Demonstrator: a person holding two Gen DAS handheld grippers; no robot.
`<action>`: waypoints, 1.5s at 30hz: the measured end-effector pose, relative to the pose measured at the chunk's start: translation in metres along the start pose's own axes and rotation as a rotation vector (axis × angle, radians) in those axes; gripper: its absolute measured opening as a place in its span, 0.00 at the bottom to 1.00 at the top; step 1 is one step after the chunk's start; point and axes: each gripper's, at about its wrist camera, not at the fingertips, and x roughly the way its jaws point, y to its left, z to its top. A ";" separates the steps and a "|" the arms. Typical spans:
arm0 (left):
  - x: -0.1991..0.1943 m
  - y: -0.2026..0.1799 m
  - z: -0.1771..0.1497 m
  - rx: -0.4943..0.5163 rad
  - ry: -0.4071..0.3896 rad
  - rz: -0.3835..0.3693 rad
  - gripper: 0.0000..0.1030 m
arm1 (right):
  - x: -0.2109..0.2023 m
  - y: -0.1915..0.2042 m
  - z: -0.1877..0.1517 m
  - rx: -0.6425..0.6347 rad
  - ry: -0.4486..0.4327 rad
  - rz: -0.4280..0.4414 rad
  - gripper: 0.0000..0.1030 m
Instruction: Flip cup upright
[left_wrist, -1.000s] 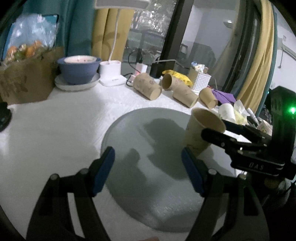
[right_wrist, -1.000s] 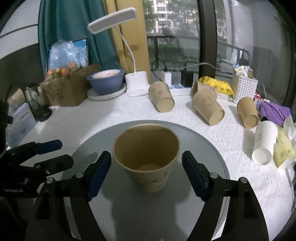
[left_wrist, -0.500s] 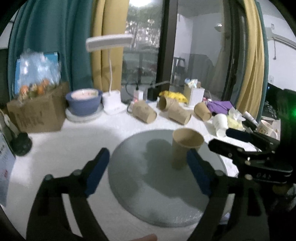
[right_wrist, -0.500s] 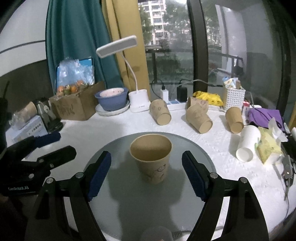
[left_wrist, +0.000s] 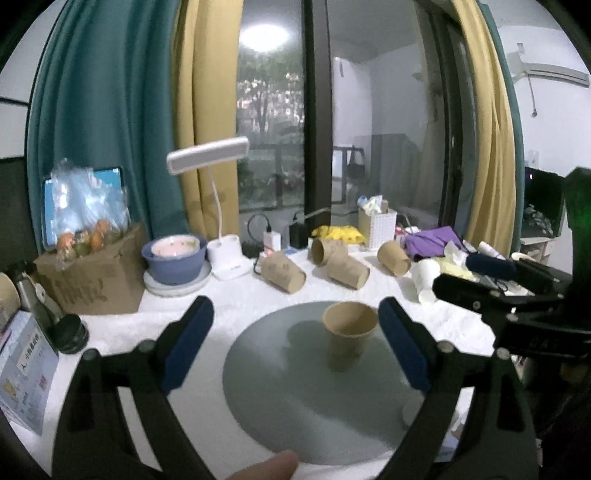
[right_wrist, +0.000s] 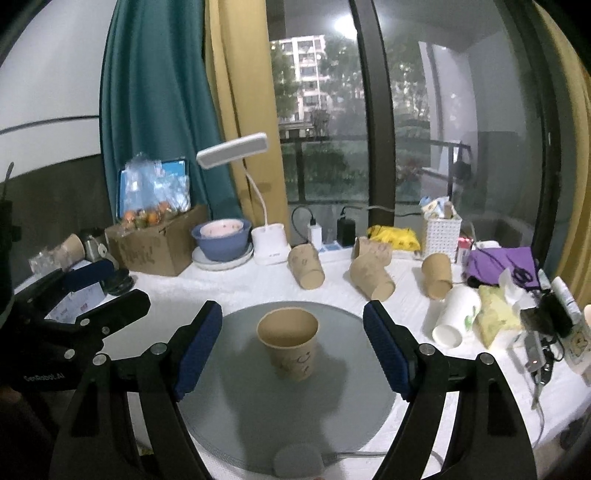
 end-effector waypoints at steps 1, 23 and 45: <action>-0.003 -0.002 0.002 0.003 -0.011 -0.001 0.89 | -0.004 0.000 0.001 0.000 -0.007 -0.002 0.79; -0.029 -0.012 0.012 0.025 -0.106 -0.010 0.89 | -0.031 -0.007 0.008 -0.013 -0.065 -0.027 0.79; -0.032 -0.017 0.012 0.026 -0.107 -0.014 0.89 | -0.031 -0.006 0.008 -0.013 -0.064 -0.027 0.79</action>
